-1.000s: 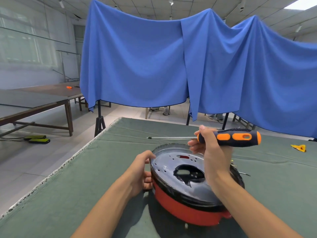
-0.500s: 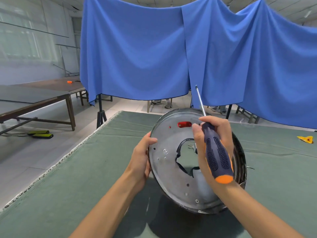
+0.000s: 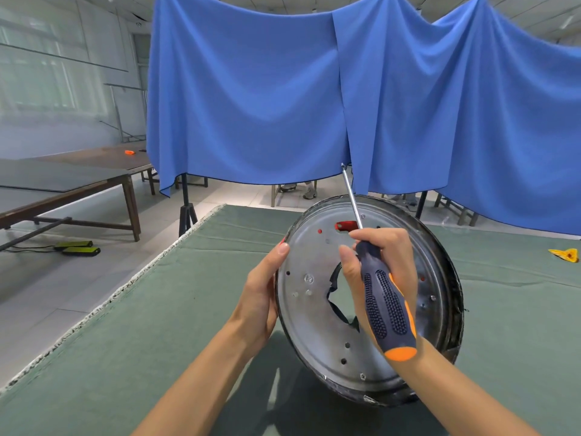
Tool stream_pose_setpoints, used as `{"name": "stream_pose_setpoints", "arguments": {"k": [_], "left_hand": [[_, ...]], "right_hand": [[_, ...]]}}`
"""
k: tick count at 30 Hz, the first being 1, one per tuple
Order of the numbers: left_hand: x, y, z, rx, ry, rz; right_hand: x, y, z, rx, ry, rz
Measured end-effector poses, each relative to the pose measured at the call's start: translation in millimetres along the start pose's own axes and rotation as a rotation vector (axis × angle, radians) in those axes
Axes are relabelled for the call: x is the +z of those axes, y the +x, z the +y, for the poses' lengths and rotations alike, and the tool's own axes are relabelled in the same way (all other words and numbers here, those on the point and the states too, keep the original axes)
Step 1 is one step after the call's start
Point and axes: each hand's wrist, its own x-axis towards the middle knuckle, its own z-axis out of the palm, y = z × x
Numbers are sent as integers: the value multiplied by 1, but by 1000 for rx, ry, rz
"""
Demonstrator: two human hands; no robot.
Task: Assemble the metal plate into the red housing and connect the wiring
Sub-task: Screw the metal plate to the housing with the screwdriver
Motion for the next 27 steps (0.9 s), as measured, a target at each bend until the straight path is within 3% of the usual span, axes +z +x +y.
{"name": "stream_pose_setpoints", "arguments": {"k": [7, 13, 19, 27], "left_hand": [[-8, 8, -5, 9, -93, 46], [-18, 12, -19, 68, -163, 170], [-22, 10, -24, 106, -188, 326], [-21, 6, -23, 192, -162, 308]], "right_hand": [[-3, 2, -14, 47, 35, -47], [-10, 12, -42, 285, 230, -96], [-23, 18, -47, 228, 270, -198], [-18, 15, -61, 184, 317, -114]]}}
